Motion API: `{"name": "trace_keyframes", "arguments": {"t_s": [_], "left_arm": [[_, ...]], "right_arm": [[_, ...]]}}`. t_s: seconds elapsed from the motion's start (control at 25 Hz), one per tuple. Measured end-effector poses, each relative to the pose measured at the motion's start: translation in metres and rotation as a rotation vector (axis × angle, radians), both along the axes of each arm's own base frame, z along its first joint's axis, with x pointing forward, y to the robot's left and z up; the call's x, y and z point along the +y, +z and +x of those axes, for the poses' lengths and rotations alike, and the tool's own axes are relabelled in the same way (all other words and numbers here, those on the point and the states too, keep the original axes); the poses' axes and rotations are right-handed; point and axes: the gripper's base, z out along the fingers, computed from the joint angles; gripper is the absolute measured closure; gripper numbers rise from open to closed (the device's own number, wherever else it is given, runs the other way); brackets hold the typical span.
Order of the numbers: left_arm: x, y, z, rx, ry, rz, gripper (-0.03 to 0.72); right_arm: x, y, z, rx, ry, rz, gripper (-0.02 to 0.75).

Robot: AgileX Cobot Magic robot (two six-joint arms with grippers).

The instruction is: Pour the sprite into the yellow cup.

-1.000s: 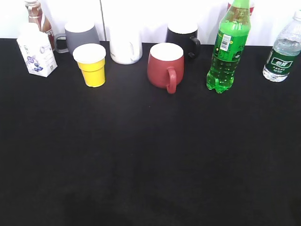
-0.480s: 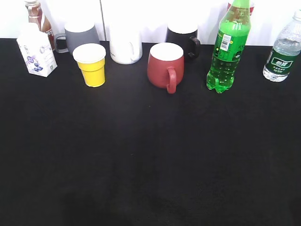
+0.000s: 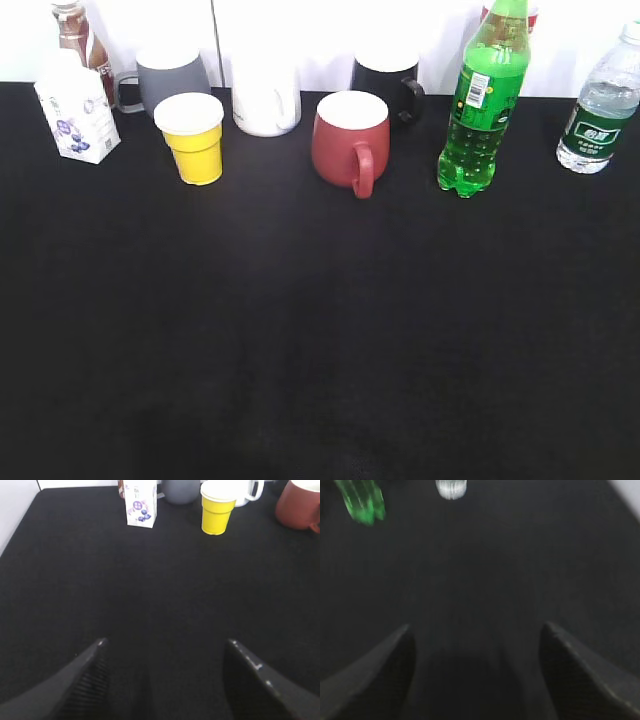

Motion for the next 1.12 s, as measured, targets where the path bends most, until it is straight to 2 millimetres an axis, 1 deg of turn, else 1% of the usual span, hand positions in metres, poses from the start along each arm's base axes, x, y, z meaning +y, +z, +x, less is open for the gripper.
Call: {"name": "trace_keyframes", "arguments": {"t_s": [0.08,0.16,0.24,0.56,0.76,1.12], "left_arm": [[0.0000,0.0000,0.0000,0.000,0.000,0.000,0.162],[0.0000,0.0000,0.0000,0.000,0.000,0.000,0.186],[0.0000,0.0000,0.0000,0.000,0.000,0.000,0.206],[0.0000,0.0000,0.0000,0.000,0.000,0.000,0.210],[0.0000,0.0000,0.0000,0.000,0.000,0.000,0.250],[0.0000,0.0000,0.0000,0.000,0.000,0.000,0.251]], "right_arm": [[0.0000,0.0000,-0.0001,0.000,0.000,0.000,0.152],[0.0000,0.0000,0.0000,0.000,0.004,0.000,0.152],[-0.0003,0.0000,0.0001,0.000,0.048,0.000,0.152],[-0.0003,0.0000,0.0001,0.000,0.058,0.000,0.152],[-0.0003,0.0000,0.0001,0.000,0.058,0.000,0.152],[-0.0003,0.0000,0.0001,0.000,0.058,0.000,0.152]]}}
